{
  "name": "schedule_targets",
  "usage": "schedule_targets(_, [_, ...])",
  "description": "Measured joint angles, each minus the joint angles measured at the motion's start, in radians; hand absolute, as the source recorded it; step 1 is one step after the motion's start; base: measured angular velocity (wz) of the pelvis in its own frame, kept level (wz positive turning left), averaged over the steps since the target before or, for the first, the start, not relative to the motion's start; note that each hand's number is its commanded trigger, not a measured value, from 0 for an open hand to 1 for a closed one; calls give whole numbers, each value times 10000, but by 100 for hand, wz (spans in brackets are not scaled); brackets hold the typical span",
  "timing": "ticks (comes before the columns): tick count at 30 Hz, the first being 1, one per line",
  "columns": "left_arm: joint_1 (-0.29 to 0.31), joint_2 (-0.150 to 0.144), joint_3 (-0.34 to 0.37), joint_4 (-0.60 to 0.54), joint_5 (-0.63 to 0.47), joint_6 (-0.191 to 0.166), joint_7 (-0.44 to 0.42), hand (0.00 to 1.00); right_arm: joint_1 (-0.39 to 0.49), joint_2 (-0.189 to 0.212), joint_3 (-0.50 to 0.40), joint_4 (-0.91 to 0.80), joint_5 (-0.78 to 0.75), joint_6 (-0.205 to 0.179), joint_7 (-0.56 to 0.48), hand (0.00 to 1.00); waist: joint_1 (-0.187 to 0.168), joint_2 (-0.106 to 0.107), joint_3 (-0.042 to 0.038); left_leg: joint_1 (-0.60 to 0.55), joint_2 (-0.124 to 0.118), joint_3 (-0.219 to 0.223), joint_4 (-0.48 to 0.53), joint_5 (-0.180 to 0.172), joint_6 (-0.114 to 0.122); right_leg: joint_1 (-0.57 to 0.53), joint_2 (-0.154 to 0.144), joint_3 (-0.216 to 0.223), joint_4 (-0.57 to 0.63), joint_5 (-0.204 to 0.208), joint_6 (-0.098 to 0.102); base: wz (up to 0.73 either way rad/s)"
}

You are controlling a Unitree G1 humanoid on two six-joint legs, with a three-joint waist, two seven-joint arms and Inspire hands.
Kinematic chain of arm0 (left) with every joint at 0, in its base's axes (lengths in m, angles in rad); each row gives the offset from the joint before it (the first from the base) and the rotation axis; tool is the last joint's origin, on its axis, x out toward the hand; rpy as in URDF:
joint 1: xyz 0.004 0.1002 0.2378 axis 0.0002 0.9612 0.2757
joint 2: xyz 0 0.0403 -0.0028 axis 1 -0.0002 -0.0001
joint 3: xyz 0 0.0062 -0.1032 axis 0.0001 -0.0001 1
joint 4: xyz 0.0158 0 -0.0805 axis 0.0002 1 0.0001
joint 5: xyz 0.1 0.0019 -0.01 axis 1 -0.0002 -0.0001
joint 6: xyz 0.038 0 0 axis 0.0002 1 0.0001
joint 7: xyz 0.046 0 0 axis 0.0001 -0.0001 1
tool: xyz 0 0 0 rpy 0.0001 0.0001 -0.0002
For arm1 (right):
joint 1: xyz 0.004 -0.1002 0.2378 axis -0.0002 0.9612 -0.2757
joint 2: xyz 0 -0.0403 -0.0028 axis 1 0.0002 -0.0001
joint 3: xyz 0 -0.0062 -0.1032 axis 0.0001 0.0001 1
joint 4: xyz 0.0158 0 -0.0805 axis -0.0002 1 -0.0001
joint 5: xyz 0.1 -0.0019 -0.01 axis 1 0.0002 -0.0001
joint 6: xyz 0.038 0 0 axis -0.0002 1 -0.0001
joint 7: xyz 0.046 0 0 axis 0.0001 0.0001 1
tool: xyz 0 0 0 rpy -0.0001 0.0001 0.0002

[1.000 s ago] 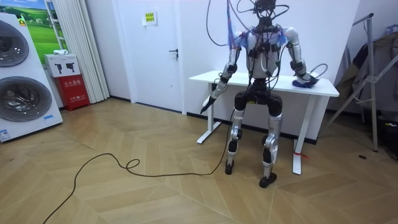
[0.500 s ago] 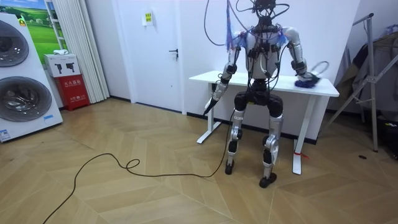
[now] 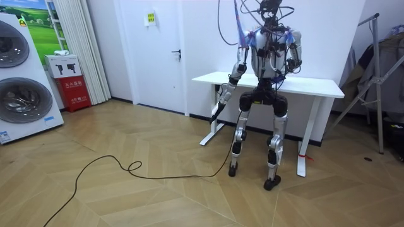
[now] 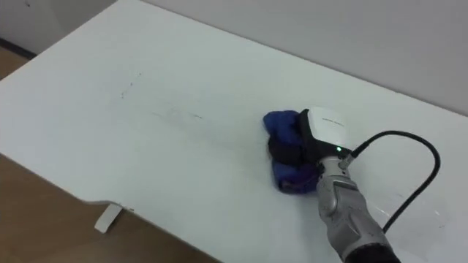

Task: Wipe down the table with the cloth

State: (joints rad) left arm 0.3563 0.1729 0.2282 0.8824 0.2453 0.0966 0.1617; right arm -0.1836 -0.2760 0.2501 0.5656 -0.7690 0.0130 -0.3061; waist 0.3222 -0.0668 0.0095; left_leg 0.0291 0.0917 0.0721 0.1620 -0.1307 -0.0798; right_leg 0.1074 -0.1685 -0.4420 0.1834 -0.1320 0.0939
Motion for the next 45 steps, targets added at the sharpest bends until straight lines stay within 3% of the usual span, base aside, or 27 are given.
schedule_targets(1, [-15, 1, -2, -102, 4, -22, 0, 0, 51, 19, 2, 0, 0, -9, -24, 100, -63, -1, 0, -6, -3, -2, 0, -1, 0, 0, -2, -9, -1, 0, 0, 0])
schedule_targets(2, [-33, 12, -2, -342, 18, -37, 3, 0, 128, 53, 5, -85, -4, -15, -62, 64, -200, -3, -2, -23, -5, 33, -21, -2, 0, -13, -3, -23, 1, 0, 0, 0])
schedule_targets(4, [-142, 16, -2, -512, 25, -108, 44, 0, 288, 101, -4, -174, -29, -25, -119, 51, -266, 4, -10, 18, -6, 112, -35, -6, 3, -28, -12, 8, -12, 0, 0, -9])
schedule_targets(6, [-278, 9, -40, -513, 24, -159, 134, 0, 499, 203, -28, -203, -81, -53, -196, 10, -467, 32, -19, 127, -7, 155, -54, -13, 9, 70, -15, 8, -15, 0, 1, -5])
schedule_targets(7, [-305, 7, -97, -512, 16, -157, 205, 0, 559, 205, -38, -215, -79, -63, -199, 0, -508, 38, -19, 164, -6, 165, -73, -14, 9, 102, -15, 9, -22, -2, 3, 0])
schedule_targets(11, [-365, -12, -386, -494, 15, -134, 521, 0, 800, 200, -131, -148, 25, -61, -204, 0, -702, 85, -45, 238, -3, 320, -86, -90, 0, 155, -8, 8, -140, -47, 79, -11])
schedule_targets(16, [-357, -82, -506, -334, 26, -62, 665, 0, 1110, 186, -194, -262, -227, -208, -298, 0, -787, 298, -173, 262, 9, 380, -81, -117, -57, 227, -8, 57, -136, -46, 78, -5])
schedule_targets(18, [-308, -82, -510, -282, 26, 139, 672, 0, 1252, 188, -274, -382, -380, -209, -298, 0, -798, 350, -205, 283, 8, 380, -32, -116, -57, 256, -8, 81, -132, -47, 78, 0])
schedule_targets(23, [-250, -82, -517, -283, 25, 287, 720, 0, 1502, 201, -332, -719, -614, -215, -299, 0, -863, 357, -206, 352, 3, 438, 4, -84, -4, 258, -2, 190, -138, -48, 80, -2])
schedule_targets(29, [-485, -111, -634, -288, -102, 237, 756, 0, 1662, 390, -355, -1148, -301, -319, -276, 0, -1123, 350, -188, 486, 10, 630, -43, -140, 17, 277, -4, 380, -125, -53, 88, -8])
schedule_targets(37, [-580, -128, -627, -291, -188, -255, 894, 0, 2151, 440, -683, -2364, 238, -726, 497, 0, -1722, 342, -142, 533, 6, 801, -172, -176, 19, 119, -4, 630, -108, -66, 108, -8])
schedule_targets(41, [-640, -252, -588, -269, -1039, -470, 837, 0, 2466, 426, -1294, -3010, 935, -748, 765, 0, -1866, 323, -121, 538, 7, 1028, -274, -173, 22, -40, -2, 853, -80, -66, 111, -15])
schedule_targets(42, [-630, -304, -534, -269, -1258, -548, 793, 0, 2469, 428, -1605, -3195, 1154, -749, 780, 0, -1931, 300, -56, 529, 7, 1109, -291, -173, 22, -98, -2, 947, -58, -67, 111, -23])
schedule_targets(45, [-595, -369, -342, -252, -1353, -607, 691, 0, 2469, 425, -2469, -3669, 1451, -754, 717, 0, -2100, 276, 8, 471, 10, 1247, -332, -173, 23, -356, -2, 1135, 30, -67, 112, -18])
